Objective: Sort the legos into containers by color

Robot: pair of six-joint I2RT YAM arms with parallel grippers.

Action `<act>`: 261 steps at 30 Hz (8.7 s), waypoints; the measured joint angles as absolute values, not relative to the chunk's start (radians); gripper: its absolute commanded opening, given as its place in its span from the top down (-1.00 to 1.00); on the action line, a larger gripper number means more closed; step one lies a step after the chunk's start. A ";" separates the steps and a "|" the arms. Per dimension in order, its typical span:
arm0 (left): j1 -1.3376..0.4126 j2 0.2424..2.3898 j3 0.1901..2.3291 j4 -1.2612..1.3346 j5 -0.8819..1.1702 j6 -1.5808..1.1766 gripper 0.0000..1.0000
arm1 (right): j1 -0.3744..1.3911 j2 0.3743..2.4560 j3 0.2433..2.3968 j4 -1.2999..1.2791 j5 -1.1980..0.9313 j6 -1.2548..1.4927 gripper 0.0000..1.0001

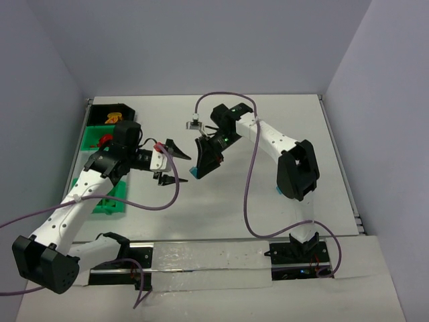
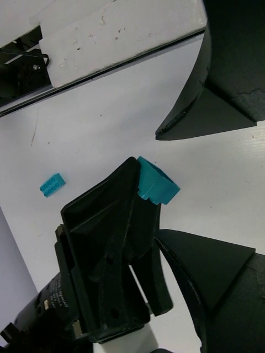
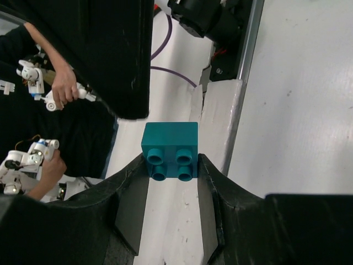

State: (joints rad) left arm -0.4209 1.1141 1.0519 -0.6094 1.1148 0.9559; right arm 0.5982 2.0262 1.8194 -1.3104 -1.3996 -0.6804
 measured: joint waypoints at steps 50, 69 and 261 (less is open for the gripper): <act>-0.424 0.905 0.883 -0.717 0.745 0.821 1.00 | 0.425 1.903 1.754 -1.067 -1.176 -0.342 -0.80; 0.273 1.307 1.024 -0.543 0.159 0.361 1.00 | 0.286 1.639 1.393 -0.743 -0.454 -0.157 -0.80; 0.377 1.288 0.841 -0.213 0.148 0.377 1.00 | 0.237 1.697 1.335 -0.414 -0.991 0.260 -1.00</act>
State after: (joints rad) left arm 0.3770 1.2881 0.8407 -0.2134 0.1484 0.3772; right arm 0.2375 1.6970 1.3354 -0.4142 -0.9905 0.2603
